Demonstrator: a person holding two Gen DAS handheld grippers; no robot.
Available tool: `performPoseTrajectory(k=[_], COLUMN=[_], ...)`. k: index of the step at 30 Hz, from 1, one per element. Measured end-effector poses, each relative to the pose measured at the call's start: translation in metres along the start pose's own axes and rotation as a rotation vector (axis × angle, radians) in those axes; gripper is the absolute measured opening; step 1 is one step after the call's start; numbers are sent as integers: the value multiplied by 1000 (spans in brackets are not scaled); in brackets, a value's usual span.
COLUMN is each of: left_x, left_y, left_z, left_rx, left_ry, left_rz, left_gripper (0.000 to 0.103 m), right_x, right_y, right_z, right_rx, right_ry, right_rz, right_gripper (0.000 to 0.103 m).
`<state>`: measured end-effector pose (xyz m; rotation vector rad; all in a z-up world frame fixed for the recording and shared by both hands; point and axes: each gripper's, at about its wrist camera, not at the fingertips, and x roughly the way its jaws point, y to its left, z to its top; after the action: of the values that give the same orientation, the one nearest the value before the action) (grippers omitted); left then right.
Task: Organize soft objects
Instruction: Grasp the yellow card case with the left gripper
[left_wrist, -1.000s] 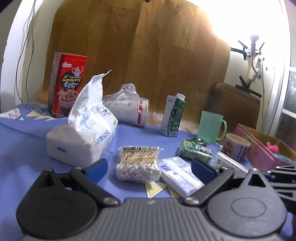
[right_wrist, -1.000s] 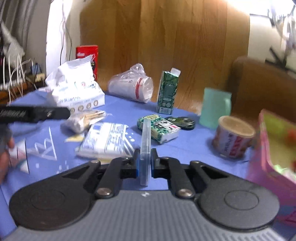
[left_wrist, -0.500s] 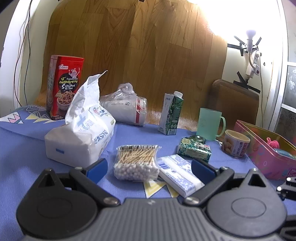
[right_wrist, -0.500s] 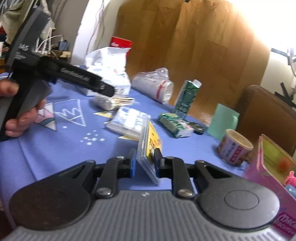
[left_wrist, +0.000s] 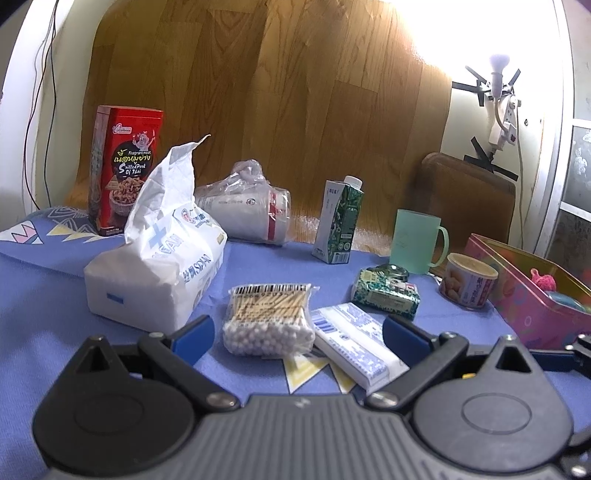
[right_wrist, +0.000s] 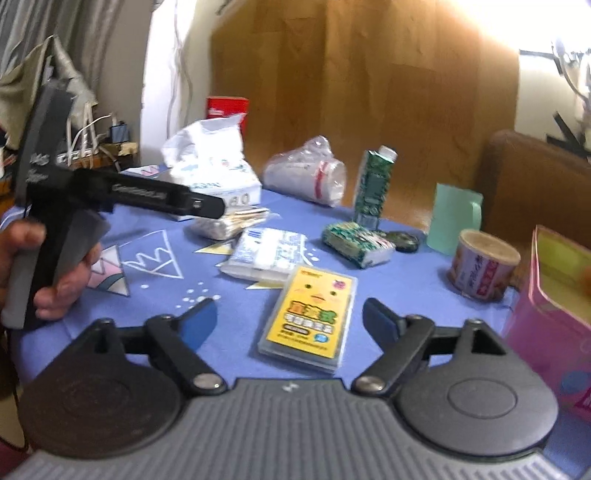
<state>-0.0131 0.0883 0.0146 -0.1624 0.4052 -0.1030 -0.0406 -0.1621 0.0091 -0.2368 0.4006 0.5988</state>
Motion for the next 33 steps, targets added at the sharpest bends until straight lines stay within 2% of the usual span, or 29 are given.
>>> performPoseTrajectory(k=[3, 5, 8, 15, 17, 19, 25, 31, 33], left_x=[1, 1, 3, 5, 0, -4, 1, 15, 20], left_y=[-1, -1, -2, -10, -18, -27, -60, -93, -103], left_z=[0, 0, 0, 2, 0, -2, 1, -9, -13], left_rx=[7, 11, 16, 28, 6, -31, -107, -113, -111], left_ry=[5, 6, 13, 73, 99, 135, 297, 395, 418], left_rz=[4, 5, 0, -28, -76, -158, -346, -394, -401], left_gripper=[102, 102, 102, 102, 102, 102, 102, 102, 98], right_x=[18, 27, 27, 11, 7, 4, -5, -16, -19], right_y=[-2, -5, -9, -14, -17, -20, -31, -39, -40], right_z=[2, 1, -3, -11, -13, -14, -19, -26, -28], right_rx=[13, 55, 95, 98, 106, 120, 202, 270, 275], right_ry=[85, 125, 125, 112, 111, 109, 103, 85, 80], right_rz=[-46, -23, 10, 45, 58, 70, 127, 177, 183], right_gripper=[90, 87, 63, 61, 62, 61, 61, 61, 61])
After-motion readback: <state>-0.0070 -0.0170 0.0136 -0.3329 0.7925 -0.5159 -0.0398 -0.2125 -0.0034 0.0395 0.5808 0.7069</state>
